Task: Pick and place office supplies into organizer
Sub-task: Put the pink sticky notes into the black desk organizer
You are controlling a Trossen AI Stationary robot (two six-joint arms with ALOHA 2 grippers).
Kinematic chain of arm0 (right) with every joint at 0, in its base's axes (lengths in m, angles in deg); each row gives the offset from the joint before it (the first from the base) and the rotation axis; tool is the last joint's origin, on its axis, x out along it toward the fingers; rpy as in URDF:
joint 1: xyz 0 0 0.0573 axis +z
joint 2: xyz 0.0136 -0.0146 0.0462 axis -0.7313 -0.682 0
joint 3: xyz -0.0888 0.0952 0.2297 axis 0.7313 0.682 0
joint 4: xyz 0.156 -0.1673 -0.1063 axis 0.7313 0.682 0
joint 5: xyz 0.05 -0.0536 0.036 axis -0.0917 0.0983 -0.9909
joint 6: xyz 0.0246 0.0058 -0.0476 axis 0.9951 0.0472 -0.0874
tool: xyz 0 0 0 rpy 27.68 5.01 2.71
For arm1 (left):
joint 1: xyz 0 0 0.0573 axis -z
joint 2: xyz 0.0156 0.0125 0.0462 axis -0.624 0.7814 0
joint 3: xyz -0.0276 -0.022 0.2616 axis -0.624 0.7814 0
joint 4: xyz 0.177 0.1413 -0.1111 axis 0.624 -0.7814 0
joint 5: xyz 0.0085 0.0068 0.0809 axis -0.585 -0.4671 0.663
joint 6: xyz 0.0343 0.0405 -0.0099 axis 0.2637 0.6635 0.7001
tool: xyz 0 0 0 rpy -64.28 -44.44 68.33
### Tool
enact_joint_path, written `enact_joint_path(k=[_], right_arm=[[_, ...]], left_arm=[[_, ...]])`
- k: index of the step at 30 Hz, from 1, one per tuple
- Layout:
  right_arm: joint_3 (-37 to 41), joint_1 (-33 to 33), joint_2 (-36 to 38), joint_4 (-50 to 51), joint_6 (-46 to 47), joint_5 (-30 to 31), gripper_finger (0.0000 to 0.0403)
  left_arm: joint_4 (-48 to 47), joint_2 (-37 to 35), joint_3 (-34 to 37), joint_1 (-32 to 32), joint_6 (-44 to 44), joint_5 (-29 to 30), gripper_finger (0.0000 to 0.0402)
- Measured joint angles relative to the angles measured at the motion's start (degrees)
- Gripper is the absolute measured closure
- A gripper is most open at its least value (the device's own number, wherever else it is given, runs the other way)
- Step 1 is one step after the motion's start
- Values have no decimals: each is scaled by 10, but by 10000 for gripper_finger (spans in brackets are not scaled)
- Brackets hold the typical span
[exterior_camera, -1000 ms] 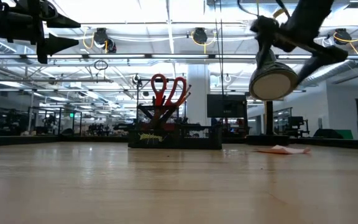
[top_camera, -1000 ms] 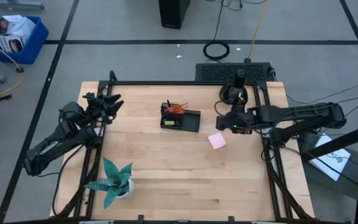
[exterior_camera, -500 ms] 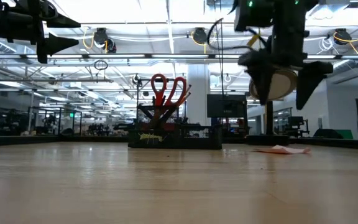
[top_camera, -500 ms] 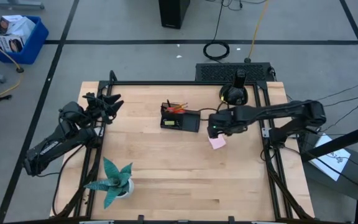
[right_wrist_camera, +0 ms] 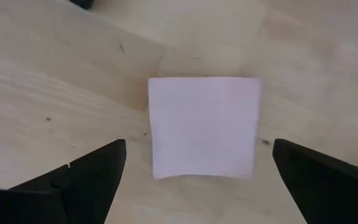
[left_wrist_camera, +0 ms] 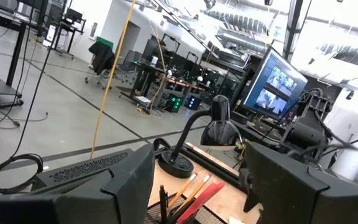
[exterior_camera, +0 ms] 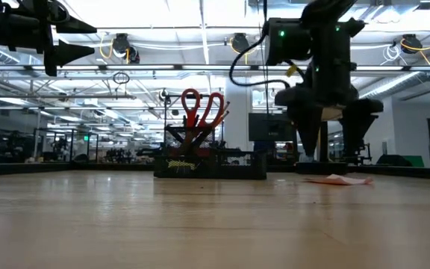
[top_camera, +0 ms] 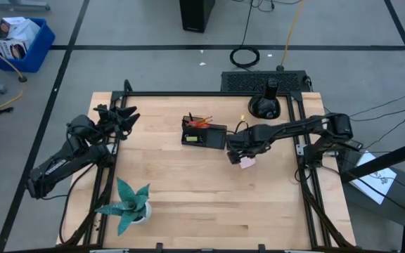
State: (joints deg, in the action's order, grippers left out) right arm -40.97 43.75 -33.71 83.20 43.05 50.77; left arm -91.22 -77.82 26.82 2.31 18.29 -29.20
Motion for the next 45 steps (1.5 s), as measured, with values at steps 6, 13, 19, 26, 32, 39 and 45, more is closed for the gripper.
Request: enact_joint_path(k=[6,13,19,26,32,39,45], right_arm=[[15,8,-37,-13,16,-6,3],[56,11,-37,-88,22,-26,3],[83,14,-34,-115,59,-18,3],[87,31,-35,-118,75,6,3],[87,37,-35,-120,81,17,12],[88,37,-36,-126,96,20,55],[88,36,-36,-132,100,30,95]], left_arm=[[0,0,0,0,0,0,146],[0,0,0,0,0,0,146],[0,0,0,0,0,0,146],[0,0,0,0,0,0,146],[0,0,0,0,0,0,146],[0,0,0,0,0,0,146],[0,0,0,0,0,0,146]])
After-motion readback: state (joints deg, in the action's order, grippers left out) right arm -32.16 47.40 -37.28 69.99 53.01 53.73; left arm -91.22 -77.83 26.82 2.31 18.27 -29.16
